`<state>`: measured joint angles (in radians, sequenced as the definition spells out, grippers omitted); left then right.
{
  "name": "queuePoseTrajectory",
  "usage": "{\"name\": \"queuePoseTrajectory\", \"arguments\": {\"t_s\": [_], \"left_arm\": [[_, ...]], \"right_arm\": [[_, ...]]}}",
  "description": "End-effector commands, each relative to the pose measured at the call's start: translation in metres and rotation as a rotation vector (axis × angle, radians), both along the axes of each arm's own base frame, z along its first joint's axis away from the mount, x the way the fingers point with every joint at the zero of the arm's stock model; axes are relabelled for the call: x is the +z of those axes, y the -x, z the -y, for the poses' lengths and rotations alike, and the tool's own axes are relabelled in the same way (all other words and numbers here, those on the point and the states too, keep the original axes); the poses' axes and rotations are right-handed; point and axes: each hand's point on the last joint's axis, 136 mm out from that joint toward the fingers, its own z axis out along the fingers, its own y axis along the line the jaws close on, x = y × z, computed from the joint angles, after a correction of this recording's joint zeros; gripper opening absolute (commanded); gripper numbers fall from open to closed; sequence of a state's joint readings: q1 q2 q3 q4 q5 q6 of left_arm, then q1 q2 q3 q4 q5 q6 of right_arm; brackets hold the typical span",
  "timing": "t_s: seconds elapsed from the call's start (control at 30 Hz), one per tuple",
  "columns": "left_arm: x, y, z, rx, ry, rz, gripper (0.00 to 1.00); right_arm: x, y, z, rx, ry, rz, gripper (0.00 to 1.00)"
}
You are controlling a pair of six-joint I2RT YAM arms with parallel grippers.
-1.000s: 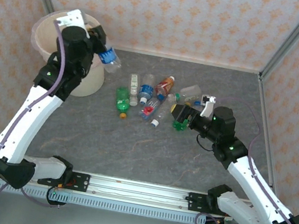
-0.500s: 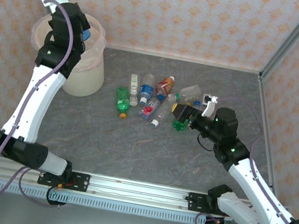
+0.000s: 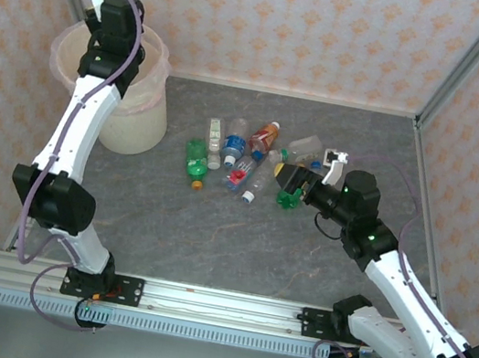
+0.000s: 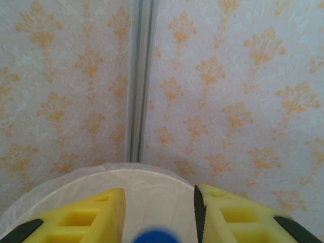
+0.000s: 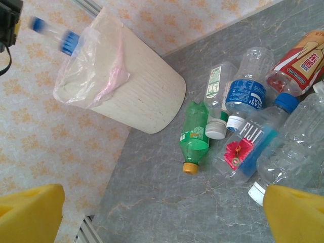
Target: Put the plastic bottles in the bin
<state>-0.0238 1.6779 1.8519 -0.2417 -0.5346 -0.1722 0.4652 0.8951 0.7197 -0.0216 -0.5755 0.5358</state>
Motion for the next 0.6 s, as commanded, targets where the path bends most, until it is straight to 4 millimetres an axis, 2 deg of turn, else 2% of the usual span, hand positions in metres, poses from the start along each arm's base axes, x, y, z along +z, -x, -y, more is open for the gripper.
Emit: {"name": "queuePoseTrajectory", "arguments": {"t_s": [0.0,0.03,0.13,0.23,0.33,0.47,0.57], "left_arm": [[0.003,-0.005,-0.003,-0.004,-0.013,0.000,0.43],[-0.003,-0.007,-0.002,-0.009,-0.008,-0.010,0.44],[-0.009,-0.007,0.001,-0.032,0.022,-0.015,0.71],[-0.007,-0.005,0.008,-0.074,0.060,-0.002,0.82],[-0.003,-0.002,0.019,-0.140,0.114,0.019,0.99],[0.002,0.004,0.038,-0.245,0.211,0.059,0.99],[0.001,0.009,0.060,-0.343,0.286,0.070,0.99]], "right_arm": [[0.014,-0.001,-0.002,0.001,-0.030,0.023,1.00],[0.014,-0.001,-0.002,-0.002,-0.031,0.023,1.00],[0.013,-0.003,-0.002,-0.007,-0.030,0.020,1.00],[0.011,-0.005,-0.004,-0.005,-0.027,0.008,1.00],[0.009,-0.007,-0.005,-0.006,-0.025,-0.004,1.00],[0.008,-0.010,-0.005,-0.016,-0.029,-0.021,1.00],[-0.002,-0.018,0.000,-0.075,-0.020,-0.085,1.00]]}}
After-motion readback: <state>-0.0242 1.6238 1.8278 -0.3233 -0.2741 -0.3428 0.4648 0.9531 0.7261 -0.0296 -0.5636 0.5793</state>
